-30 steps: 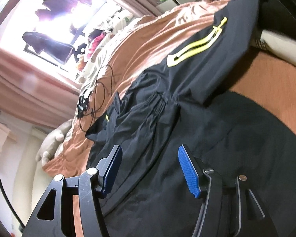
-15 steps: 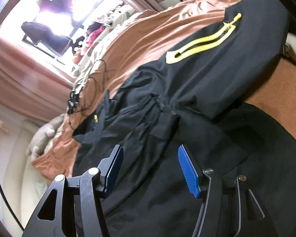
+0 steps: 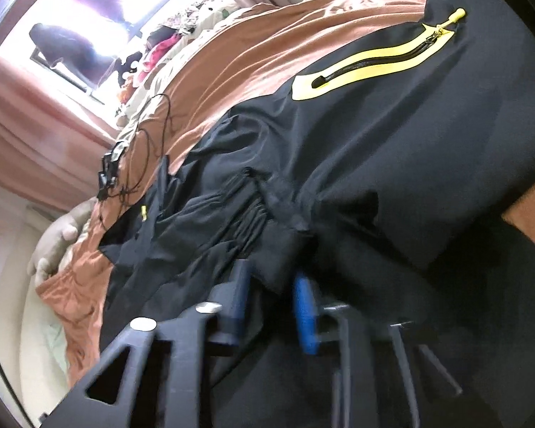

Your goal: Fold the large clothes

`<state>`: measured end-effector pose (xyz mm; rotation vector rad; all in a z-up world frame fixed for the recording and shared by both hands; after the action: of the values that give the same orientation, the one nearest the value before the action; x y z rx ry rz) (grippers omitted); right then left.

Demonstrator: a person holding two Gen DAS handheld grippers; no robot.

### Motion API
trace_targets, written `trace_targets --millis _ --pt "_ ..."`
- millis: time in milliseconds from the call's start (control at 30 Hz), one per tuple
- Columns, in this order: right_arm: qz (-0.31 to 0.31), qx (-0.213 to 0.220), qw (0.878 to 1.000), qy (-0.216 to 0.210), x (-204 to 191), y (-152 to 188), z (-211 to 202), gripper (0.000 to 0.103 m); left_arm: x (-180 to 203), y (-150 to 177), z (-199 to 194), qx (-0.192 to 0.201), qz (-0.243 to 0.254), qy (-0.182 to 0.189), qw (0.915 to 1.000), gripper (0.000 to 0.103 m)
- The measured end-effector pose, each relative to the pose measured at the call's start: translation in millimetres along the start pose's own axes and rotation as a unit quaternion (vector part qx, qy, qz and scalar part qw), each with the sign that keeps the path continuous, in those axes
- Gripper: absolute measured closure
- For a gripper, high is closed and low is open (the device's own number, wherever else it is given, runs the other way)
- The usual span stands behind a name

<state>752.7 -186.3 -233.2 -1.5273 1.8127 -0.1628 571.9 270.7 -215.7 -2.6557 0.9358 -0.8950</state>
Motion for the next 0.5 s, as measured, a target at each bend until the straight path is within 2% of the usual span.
trace_targets --millis 267,333,367,400,467,500 --pt "-0.005 -0.002 1.000 0.018 0.7 5.1 -10.3 0.093 0.4 1.9 -3.1 -0.002 0.003 0.002 1.0000 0.072" --pt "-0.005 -0.005 1.000 0.022 2.2 6.1 -16.2 0.090 0.7 0.4 -6.0 0.000 -0.003 0.005 1.0000 0.072" --pt "-0.005 -0.005 1.000 0.022 2.0 5.6 -18.6 0.084 1.0 -0.7 -6.4 0.001 -0.003 0.005 1.0000 0.072" --pt "-0.006 -0.004 1.000 0.020 2.7 4.4 -25.9 0.070 1.8 -1.5 -8.8 0.004 -0.003 0.005 1.0000 0.072" --pt "-0.011 0.011 1.000 0.020 3.5 0.1 -44.5 0.055 3.6 -3.1 -13.3 0.003 -0.003 0.013 0.9999 0.071" --pt "-0.015 0.027 0.999 0.030 5.3 -2.7 -58.3 0.053 5.1 -3.7 -16.7 0.004 -0.003 0.020 0.9998 0.070"
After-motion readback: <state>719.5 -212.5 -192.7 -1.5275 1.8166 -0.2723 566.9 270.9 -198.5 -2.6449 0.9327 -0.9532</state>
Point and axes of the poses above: each gripper's, at about its wrist camera, not at the fingertips, and z roughly the way its jaws point, x to its right, y to its underside, the point moved 5 cm from there along z, roughly the way its jaws point, and after that the axes turned 15 degrees about -z, right-handed, at the moved point
